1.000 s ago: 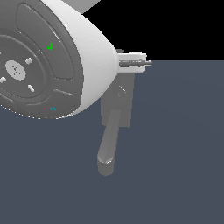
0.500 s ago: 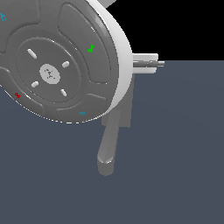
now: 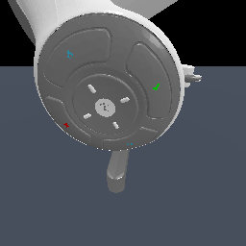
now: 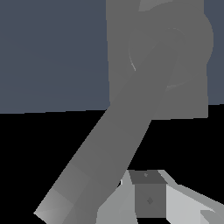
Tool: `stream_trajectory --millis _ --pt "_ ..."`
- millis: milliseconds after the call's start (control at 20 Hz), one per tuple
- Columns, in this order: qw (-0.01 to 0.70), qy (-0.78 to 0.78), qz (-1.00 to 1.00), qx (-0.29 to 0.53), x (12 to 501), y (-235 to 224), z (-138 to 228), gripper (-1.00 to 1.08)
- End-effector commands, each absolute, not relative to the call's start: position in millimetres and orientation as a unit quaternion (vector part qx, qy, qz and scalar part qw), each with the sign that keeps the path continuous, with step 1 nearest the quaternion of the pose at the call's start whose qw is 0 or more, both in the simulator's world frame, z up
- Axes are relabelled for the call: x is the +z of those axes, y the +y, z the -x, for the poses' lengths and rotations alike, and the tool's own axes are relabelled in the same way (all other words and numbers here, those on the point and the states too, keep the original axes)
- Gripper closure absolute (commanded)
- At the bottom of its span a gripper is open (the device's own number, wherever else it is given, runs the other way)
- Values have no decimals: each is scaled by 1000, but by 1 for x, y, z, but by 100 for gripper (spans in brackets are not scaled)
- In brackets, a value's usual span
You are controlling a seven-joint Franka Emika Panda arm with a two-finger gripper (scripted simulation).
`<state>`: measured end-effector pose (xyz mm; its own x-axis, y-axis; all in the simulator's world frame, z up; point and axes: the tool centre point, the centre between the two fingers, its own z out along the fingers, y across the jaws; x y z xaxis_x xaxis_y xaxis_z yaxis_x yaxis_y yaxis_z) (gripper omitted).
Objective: Turn on the faucet by rotating a designated handle.
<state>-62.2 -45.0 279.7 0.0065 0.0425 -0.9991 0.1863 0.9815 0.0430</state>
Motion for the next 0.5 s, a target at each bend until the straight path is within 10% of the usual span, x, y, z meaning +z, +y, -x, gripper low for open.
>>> stream_trajectory --millis 0,450 --pt "702 709 -43 -52 285 -52 56 108" --pt "725 682 -80 -56 289 -72 52 108"
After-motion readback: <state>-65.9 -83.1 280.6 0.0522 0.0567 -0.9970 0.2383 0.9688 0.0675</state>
